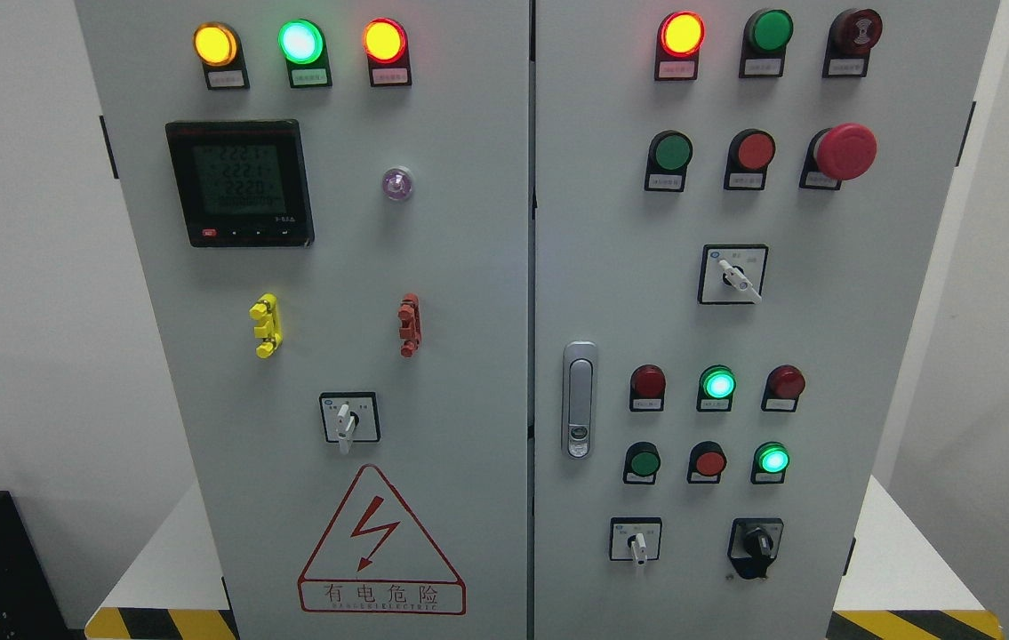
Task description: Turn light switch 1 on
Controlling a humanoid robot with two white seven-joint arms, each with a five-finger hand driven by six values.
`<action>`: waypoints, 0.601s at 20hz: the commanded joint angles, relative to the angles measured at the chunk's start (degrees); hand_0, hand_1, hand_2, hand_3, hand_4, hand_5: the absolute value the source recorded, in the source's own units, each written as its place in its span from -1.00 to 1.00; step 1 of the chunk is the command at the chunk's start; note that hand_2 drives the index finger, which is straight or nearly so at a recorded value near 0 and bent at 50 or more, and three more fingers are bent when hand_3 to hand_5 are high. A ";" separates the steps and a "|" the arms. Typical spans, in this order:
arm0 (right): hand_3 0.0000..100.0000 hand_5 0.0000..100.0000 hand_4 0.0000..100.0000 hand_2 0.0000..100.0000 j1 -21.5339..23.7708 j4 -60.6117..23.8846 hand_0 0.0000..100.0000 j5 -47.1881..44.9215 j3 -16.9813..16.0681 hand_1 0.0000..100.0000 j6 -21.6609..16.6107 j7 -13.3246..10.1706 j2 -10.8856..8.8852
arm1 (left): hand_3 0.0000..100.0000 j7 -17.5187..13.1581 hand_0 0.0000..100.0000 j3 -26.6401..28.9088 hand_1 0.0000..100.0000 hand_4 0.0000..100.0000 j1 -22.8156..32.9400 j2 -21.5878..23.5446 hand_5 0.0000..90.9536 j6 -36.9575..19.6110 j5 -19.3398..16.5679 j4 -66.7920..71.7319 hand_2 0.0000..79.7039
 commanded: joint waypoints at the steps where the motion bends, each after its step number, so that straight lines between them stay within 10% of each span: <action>1: -1.00 -1.00 -1.00 -1.00 0.00 0.00 -0.39 0.03 0.00 -1.00 0.00 -0.02 0.00 | 0.13 1.66 -0.15 -4.34 0.35 0.29 -4.55 -0.50 0.08 3.00 -0.05 -11.31 -0.27; 12: -1.00 -1.00 -1.00 -1.00 0.00 0.00 -0.39 0.03 0.00 -1.00 0.00 -0.02 0.00 | 0.17 10.98 -0.18 -15.50 0.47 0.31 -15.55 -7.09 0.08 14.52 -6.62 -12.54 -0.15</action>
